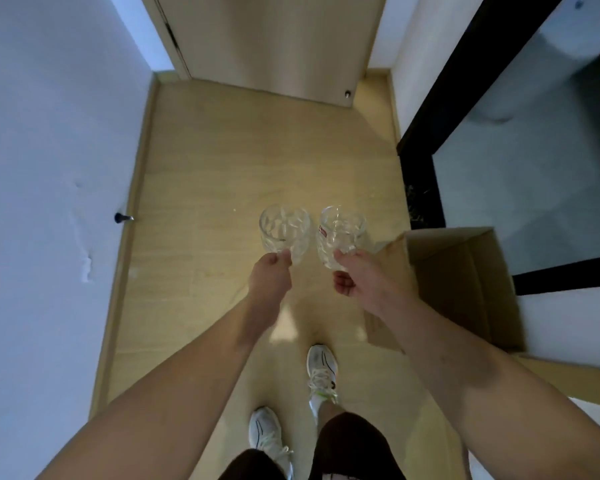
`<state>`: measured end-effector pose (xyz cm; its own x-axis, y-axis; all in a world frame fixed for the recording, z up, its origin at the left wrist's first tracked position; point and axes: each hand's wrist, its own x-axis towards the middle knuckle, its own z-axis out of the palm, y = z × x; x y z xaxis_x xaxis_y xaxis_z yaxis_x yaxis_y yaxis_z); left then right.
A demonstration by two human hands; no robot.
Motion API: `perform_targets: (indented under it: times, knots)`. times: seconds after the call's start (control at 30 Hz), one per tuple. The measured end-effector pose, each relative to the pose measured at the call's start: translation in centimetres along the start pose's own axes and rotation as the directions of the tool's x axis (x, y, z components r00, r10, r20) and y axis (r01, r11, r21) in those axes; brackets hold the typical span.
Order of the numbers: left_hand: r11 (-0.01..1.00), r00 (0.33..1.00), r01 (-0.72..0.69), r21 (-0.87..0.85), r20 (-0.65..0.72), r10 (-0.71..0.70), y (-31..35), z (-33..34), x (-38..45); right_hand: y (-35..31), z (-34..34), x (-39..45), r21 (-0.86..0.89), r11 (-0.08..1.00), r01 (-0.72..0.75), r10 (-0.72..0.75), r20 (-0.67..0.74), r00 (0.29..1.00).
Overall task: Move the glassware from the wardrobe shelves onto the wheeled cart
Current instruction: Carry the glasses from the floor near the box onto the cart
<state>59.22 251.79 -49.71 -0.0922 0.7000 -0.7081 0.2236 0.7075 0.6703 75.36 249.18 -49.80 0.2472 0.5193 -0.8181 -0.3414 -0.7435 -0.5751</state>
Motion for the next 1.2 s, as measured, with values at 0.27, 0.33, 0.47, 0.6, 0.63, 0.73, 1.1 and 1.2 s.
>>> perform_targets:
  times: [0.27, 0.33, 0.47, 0.6, 0.63, 0.73, 1.1, 1.2]
  knots:
    - [0.955, 0.968, -0.249, -0.163, -0.002, 0.252, 17.3, -8.6, -11.8, -13.9, 2.9, -16.2, -0.112, 0.943, 0.314, -0.311, 0.05, 0.949]
    - [0.928, 0.944, -0.327, -0.178, -0.023, 0.328, 20.7, -11.2, -14.2, -16.7, 3.9, -19.3, -0.124, 0.913, 0.388, -0.383, 0.058, 0.922]
    - [0.872, 0.893, -0.448, -0.2, -0.15, 0.424, 25.9, -16.6, -19.0, -22.0, 6.7, -24.5, -0.177, 0.825, 0.537, -0.523, 0.123, 0.844]
    - [0.79, 0.831, -0.546, -0.279, -0.304, 0.466, 30.1, -21.7, -23.3, -26.1, 10.2, -28.5, -0.189, 0.705, 0.683, -0.644, 0.233, 0.729]
    - [0.77, 0.815, -0.566, -0.296, -0.344, 0.467, 30.8, -22.9, -24.3, -26.9, 11.2, -29.4, -0.189, 0.676, 0.712, -0.66, 0.274, 0.699]
    - [0.727, 0.769, -0.613, -0.31, -0.447, 0.457, 31.5, -26.4, -26.9, -28.8, 14.1, -32.0, -0.167, 0.605, 0.779, -0.675, 0.412, 0.613]
    - [0.654, 0.584, -0.68, -0.331, -0.784, 0.21, 24.1, -36.4, -34.9, -27.1, 24.6, -38.3, -0.082, 0.474, 0.877, -0.533, 0.766, 0.359]
    - [0.648, 0.516, -0.687, -0.329, -0.849, 0.117, 20.4, -37.8, -37.7, -24.6, 27.2, -39.8, -0.069, 0.475, 0.877, -0.453, 0.836, 0.311]
